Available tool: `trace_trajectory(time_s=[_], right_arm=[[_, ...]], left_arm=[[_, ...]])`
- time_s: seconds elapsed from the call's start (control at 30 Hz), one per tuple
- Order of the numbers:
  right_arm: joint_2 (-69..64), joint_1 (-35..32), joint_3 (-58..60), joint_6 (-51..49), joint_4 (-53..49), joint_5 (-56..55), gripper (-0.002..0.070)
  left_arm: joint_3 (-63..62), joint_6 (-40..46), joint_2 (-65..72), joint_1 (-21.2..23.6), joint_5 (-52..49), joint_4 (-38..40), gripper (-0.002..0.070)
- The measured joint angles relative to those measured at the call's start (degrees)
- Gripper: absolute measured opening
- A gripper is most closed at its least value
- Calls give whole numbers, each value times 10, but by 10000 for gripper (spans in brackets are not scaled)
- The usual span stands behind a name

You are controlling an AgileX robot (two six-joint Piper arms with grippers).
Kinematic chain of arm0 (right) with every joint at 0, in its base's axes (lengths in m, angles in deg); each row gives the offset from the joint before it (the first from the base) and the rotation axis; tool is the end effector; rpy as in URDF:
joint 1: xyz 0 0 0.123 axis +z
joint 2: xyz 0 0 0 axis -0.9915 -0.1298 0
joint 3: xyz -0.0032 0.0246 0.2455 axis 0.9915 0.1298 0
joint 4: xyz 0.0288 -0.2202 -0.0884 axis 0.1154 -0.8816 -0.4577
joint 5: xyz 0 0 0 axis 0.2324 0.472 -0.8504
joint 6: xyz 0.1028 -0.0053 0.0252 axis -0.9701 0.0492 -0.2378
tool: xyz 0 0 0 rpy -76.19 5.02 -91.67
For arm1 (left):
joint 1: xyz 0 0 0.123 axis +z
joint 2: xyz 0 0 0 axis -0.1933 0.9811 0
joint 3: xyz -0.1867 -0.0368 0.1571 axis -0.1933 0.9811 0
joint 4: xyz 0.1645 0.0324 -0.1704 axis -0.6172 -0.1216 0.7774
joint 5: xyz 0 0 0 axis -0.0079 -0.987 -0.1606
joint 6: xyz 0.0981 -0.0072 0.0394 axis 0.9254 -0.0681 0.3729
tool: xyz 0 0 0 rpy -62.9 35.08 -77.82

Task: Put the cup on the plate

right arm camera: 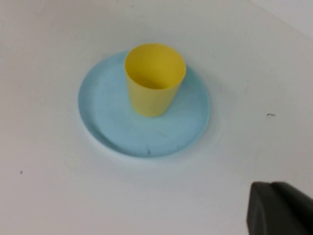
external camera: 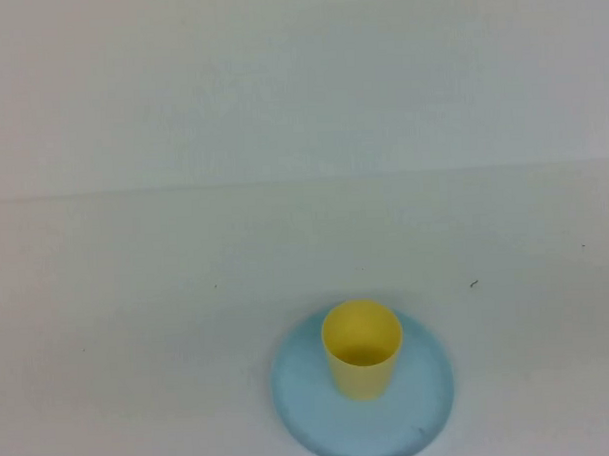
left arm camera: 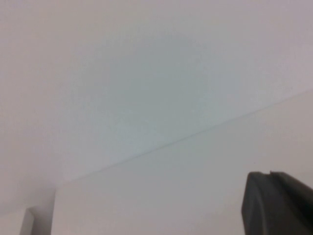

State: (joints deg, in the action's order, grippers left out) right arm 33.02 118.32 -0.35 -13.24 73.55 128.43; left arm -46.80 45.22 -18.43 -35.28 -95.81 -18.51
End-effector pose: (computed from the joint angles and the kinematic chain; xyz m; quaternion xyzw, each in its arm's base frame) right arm 0.1346 0.0977 0.3029 -0.3469 0.8162 0.1052 0.4499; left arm 0.0984 -0.0206 0.2851 0.1782 0.7097 0.0200 0.6813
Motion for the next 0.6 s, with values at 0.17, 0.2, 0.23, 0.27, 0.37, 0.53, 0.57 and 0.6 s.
trace_trajectory(time_s=[0.17, 0.2, 0.23, 0.27, 0.37, 0.53, 0.57, 0.6], right_arm=[[117, 0, 117, 0, 10, -37, 3], [137, 0, 135, 0, 12, -47, 2], [152, 0, 147, 0, 12, -55, 2], [169, 0, 161, 0, 12, -61, 1], [208, 0, 190, 0, 12, -70, 1], [247, 0, 223, 2, 12, -68, 1], [247, 0, 225, 2, 12, -68, 1], [249, 0, 226, 2, 12, -67, 1]], left_arm=[[5, 0, 1, 0, 15, 0, 1], [6, 0, 1, 0, 16, 0, 1], [6, 0, 1, 0, 16, 1, 1], [6, 0, 1, 0, 16, 1, 1], [6, 0, 1, 0, 16, 1, 1], [9, 0, 1, 0, 17, 4, 1], [9, 0, 1, 0, 18, 7, 1], [9, 0, 1, 0, 18, 7, 1]])
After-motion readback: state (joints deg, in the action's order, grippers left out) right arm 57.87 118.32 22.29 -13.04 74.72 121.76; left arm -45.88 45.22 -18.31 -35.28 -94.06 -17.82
